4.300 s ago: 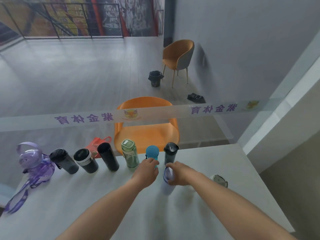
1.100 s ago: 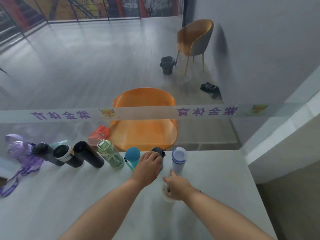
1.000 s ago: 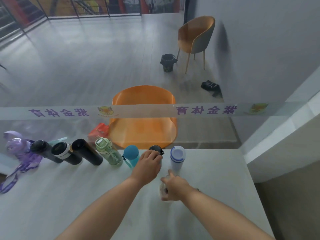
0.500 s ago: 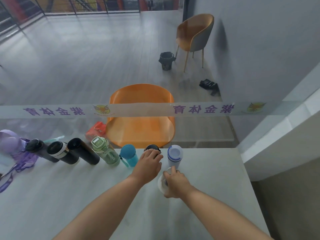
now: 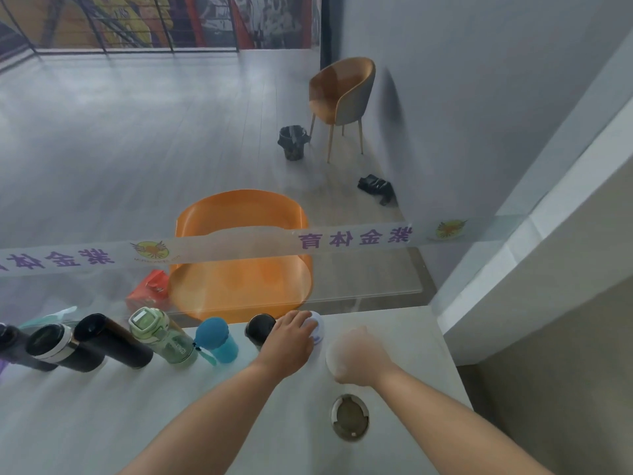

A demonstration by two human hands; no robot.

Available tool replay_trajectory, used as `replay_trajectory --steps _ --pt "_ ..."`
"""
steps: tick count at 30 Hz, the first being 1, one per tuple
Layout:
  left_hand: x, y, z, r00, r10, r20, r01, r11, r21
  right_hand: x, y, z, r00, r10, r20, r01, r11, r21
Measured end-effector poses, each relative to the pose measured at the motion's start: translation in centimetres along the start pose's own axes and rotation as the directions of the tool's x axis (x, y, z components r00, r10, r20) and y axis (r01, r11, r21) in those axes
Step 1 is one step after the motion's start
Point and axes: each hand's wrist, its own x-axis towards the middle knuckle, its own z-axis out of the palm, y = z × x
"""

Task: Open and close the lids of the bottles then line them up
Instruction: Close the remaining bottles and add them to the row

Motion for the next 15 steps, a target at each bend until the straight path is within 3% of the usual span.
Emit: replay_trajectory --steps 4,15 --pt "0.2 0.6 1.3 0.997 -0.068 0.039 0.068 0.998 0.002 1.4 2.7 -0.6 0.999 0.025 -0.023 -0.024 0.999 0.035" --pt "-0.2 0.9 2.7 0.991 -0.129 0.02 0.129 0.992 0.0 6.8 5.4 -1.5 0.994 0.056 0.095 -0.069 0.988 0.135"
